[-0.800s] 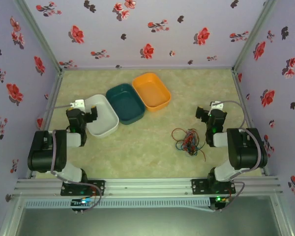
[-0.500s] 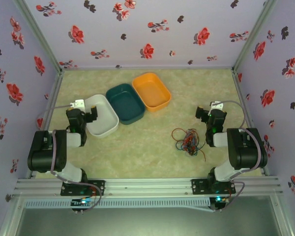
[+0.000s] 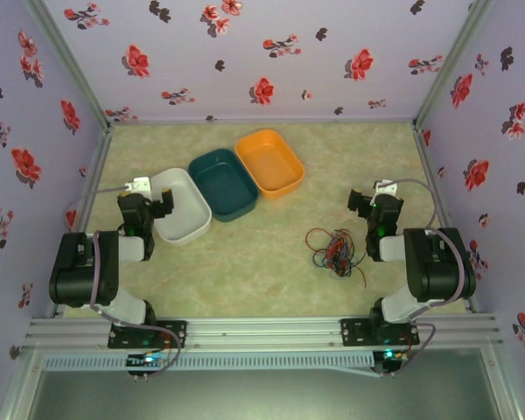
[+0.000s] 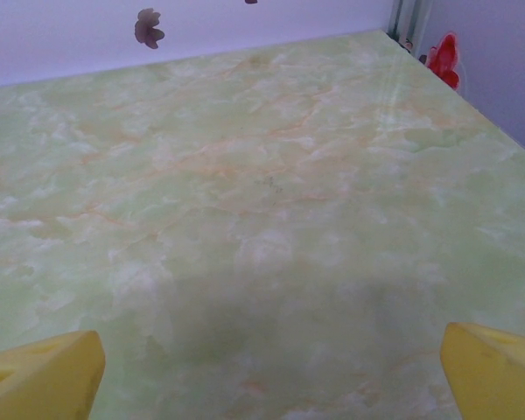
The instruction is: Untangle the cables
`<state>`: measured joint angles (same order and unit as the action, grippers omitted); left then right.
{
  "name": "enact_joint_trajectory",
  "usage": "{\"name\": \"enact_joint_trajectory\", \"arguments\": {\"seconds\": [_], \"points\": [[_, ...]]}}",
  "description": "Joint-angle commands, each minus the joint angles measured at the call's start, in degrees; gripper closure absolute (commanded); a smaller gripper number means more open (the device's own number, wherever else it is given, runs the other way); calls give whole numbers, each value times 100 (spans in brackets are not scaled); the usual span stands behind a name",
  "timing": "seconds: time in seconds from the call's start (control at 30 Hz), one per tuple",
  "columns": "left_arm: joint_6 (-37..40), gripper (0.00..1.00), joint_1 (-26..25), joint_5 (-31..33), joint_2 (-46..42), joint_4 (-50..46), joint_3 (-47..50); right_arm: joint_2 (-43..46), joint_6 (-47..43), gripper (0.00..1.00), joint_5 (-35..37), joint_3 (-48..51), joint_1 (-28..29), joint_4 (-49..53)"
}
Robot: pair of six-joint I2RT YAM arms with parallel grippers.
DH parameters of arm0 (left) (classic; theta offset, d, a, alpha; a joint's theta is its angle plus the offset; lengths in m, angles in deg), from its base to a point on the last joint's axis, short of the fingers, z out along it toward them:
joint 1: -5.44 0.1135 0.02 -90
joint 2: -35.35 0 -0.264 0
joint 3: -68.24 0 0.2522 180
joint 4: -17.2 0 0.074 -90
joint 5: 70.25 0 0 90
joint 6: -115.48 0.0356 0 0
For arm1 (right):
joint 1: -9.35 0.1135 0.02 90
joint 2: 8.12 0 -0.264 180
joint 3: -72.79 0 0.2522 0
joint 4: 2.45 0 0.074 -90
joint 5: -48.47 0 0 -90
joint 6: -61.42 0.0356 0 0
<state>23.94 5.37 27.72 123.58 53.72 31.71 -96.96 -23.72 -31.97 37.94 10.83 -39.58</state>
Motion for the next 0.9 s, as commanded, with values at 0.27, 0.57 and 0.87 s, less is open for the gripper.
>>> {"name": "enact_joint_trajectory", "arguments": {"seconds": [0.27, 0.57, 0.87], "points": [[-67, 0, -23, 91, 16, 77, 39, -37, -77, 1, -47, -107, 2, 18], [-214, 0, -26, 522, -539, 197, 328, 448, -16, 1, 205, -31, 2, 261], [-724, 0, -19, 801, -2682, -1836, 238, 2134, 609, 1, 837, -543, 67, 3069]]}}
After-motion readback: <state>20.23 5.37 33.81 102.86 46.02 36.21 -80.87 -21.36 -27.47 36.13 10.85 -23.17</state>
